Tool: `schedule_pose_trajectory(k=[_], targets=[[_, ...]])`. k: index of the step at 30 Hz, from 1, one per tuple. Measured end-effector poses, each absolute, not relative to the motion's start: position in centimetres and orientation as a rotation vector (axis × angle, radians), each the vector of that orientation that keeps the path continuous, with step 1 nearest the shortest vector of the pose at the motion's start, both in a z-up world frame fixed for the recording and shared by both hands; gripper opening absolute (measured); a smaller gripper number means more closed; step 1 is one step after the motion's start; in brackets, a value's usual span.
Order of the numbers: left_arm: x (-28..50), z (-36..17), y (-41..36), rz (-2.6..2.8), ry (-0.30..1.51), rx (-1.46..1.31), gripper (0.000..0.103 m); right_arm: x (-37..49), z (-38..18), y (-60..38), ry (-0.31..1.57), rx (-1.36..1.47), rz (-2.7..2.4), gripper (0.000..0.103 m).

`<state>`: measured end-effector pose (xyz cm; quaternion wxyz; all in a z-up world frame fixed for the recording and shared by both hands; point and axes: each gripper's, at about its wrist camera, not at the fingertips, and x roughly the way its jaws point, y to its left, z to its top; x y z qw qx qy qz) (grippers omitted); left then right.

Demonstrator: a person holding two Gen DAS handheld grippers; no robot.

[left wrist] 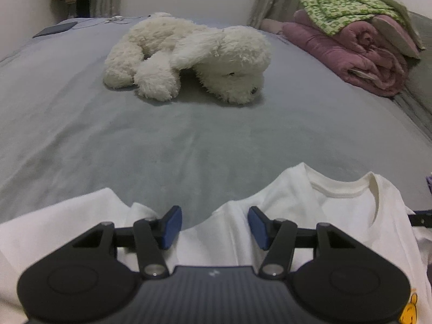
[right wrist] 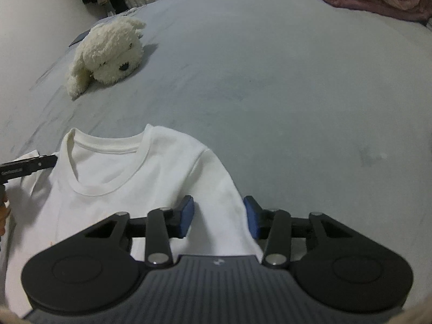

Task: Fold clothes

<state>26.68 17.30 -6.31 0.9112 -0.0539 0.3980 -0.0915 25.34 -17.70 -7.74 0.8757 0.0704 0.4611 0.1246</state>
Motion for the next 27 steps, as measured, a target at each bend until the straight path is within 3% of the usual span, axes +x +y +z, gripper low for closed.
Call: schedule_pose_trajectory(k=[4,6,8,9,17,27], targets=[[26.6,-6.3,17.5,-0.199,0.818,-0.106,0.050,24.9,-8.0,-17.9,0.936,0.146,0.211,0.021],[26.6,-6.2,16.9,-0.198,0.815,-0.086,0.042,24.6,-7.9,-17.7,0.927,0.137,0.197,0.006],[26.4,-6.1,16.2,-0.203,0.811,-0.067,0.017,24.3,-7.8,-17.2,0.913,0.118,0.185,0.004],[26.4,-6.1,15.9,-0.205,0.808,-0.057,0.011,24.1,-7.7,-16.9,0.901,0.096,0.176,0.004],[24.9,-4.3,14.6,-0.128,0.641,-0.023,0.010,23.5,-4.6,-16.1,0.663,-0.063,0.036,0.003],[26.9,-7.7,14.8,-0.016,0.621,-0.007,0.010,28.0,-8.7,-15.1,0.720,-0.137,-0.010,0.003]])
